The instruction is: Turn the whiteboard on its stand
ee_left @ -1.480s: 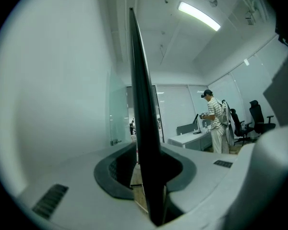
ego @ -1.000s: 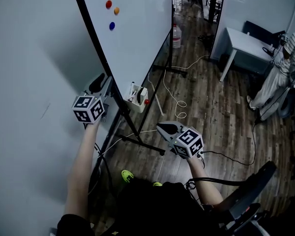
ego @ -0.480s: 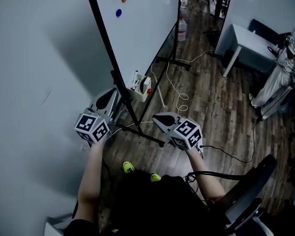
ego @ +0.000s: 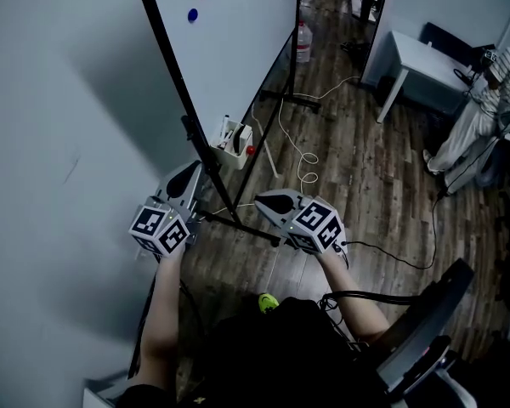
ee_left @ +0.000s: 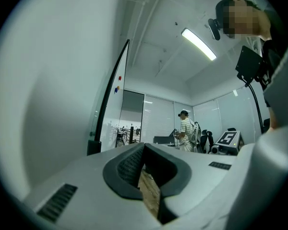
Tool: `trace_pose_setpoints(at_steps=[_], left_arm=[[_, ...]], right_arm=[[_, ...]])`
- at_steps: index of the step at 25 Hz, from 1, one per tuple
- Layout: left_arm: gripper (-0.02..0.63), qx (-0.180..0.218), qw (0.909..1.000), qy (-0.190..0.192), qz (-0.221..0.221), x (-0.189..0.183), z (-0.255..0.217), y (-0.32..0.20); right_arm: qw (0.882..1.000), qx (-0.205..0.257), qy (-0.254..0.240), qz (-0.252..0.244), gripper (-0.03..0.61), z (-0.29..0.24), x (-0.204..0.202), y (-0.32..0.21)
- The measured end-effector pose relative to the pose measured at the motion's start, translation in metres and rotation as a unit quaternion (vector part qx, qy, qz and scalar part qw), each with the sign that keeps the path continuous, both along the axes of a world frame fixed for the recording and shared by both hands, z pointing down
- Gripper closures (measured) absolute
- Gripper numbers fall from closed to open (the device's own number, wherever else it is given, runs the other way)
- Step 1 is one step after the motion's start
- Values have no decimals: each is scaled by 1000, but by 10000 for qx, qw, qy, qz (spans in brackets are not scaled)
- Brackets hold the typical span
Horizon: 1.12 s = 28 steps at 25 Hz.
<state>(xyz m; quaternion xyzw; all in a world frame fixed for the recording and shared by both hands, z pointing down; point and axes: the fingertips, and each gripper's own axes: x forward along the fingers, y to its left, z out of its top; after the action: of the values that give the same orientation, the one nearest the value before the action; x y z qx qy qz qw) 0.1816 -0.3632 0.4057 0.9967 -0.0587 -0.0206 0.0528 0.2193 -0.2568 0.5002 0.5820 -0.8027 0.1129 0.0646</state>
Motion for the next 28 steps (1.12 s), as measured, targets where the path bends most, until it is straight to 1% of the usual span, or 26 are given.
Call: trace_pose_setpoints(at_steps=[4,8,13,17,22,28], left_arm=[[592,-108,9999,-18,115,-4,8,10],[592,-236,9997,6,118,-17,14,20],[592,-398,9991,112,114,-41,14,38],[592,-524,9985,96,120,-60,17,54],[592,-506,9986,78,95,-84,18,79],[592,-610,9980,134,116,-116,19,105]], right_arm=[[10000,3,15,55,552,0,-6,3],[9999,-29,78,83,552,1,-20,13],[9999,-35,145,73,551,-4,-40,31],[9998,32,117,139,552,-9,-52,43],[9997,128,181,63,552,-16,-73,55],[9995,239,197,52,552,-26,-103,72]])
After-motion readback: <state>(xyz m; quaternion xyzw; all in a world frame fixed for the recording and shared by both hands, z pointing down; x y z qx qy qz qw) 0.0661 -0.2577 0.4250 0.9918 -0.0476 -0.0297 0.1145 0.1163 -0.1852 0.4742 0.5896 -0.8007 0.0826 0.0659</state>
